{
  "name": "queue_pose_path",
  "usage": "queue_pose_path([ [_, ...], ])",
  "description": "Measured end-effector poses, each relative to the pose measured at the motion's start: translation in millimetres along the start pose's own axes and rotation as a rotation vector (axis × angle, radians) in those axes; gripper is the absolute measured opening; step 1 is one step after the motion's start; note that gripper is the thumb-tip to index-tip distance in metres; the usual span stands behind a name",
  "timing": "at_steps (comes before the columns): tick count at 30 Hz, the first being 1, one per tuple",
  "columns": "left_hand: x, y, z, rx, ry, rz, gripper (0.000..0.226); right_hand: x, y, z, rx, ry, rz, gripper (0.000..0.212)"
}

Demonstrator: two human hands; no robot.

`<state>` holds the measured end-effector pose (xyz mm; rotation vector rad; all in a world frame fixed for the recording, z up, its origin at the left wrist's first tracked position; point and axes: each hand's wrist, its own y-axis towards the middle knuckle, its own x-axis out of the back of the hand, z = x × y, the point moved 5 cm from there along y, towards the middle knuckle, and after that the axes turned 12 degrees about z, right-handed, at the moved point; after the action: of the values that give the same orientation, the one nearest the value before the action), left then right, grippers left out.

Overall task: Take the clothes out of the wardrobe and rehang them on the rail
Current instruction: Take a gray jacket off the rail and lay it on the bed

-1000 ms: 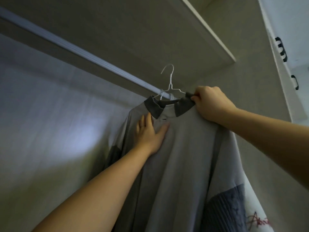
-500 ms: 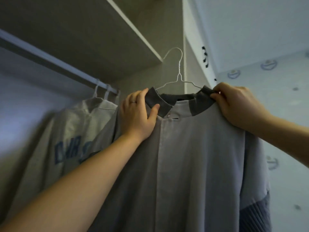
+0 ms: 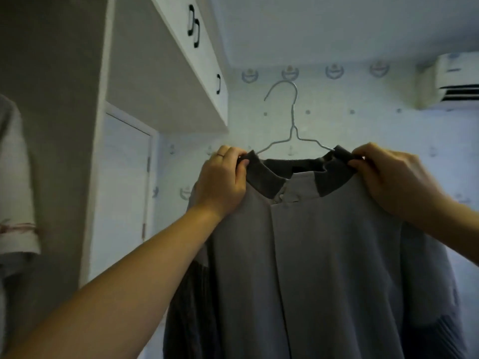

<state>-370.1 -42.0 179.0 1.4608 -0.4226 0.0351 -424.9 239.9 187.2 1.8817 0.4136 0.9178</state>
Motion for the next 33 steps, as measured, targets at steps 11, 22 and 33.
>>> queue_pose_path([
  [11, -235, -87, -70, 0.066, -0.179, 0.223, 0.036, -47, -193, -87, -0.294, 0.045, 0.222, 0.014],
  [22, -481, -161, -96, -0.056, -0.317, 0.483, 0.03, -166, -347, -173, -0.766, 0.128, 0.396, 0.014],
  [33, -691, -207, -144, -0.201, -0.54, 0.767, 0.03, -255, -463, -236, -1.241, 0.103, 0.43, 0.012],
])
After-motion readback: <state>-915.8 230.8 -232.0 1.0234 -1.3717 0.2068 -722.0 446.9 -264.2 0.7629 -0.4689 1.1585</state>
